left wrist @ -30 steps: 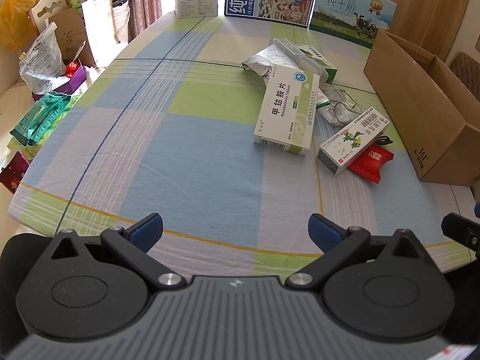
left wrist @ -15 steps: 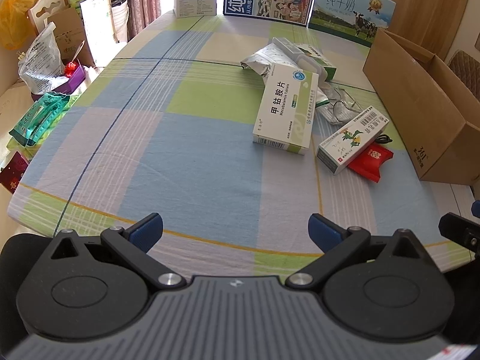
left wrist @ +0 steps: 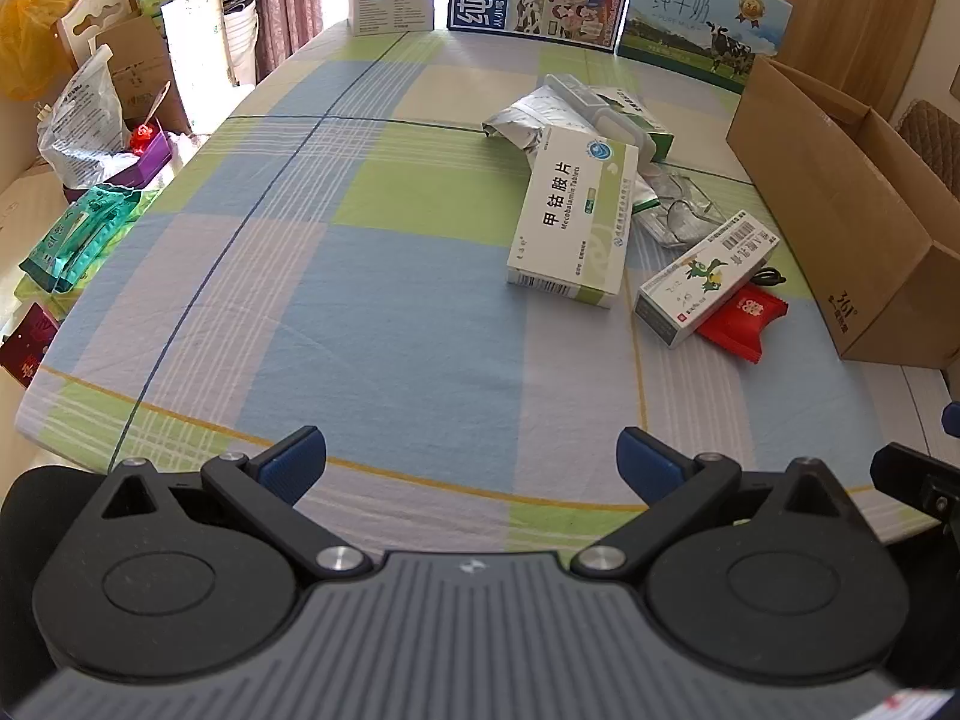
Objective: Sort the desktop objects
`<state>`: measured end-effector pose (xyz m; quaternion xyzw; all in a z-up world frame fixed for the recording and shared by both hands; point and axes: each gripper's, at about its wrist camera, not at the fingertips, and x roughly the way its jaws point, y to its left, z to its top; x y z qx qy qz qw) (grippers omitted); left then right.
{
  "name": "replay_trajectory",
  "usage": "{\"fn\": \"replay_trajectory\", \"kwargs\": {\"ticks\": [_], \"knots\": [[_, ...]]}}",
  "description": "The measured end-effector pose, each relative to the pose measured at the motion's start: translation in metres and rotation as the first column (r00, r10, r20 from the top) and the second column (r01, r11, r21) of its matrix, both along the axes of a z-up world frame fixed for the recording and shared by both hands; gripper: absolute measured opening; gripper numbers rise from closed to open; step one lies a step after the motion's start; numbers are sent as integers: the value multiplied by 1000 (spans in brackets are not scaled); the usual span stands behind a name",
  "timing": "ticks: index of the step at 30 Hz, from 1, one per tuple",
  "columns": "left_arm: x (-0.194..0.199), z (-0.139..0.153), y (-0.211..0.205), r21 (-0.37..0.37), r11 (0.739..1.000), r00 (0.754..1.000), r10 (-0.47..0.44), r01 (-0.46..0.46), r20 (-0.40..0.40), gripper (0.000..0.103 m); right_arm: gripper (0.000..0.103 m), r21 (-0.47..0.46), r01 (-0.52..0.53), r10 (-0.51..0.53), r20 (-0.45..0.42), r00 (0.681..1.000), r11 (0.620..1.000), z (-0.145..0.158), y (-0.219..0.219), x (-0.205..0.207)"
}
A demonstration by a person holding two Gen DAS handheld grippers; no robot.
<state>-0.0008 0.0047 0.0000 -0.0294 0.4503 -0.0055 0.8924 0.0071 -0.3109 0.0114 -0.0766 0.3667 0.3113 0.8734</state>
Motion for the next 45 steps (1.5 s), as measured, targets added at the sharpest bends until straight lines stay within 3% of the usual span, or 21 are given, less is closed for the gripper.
{"fn": "replay_trajectory", "kwargs": {"ticks": [12,17,27,45], "knots": [[-2,-3,3,-6,1000,1000,4,-4,-3,102,101,-26,41,-42,-32,999,999,-8,-2,6],[0,-5,3,-9,1000,1000,2,-2,-8,102,101,-29,14,-17,-83,996,999,-12,-2,12],[9,-7,15,-28,1000,1000,1,-2,-5,102,101,-57,-33,27,-94,995,998,-19,9,17],[48,-11,14,-20,989,990,-143,143,7,101,101,-82,-125,118,-90,989,989,-36,31,34]]}}
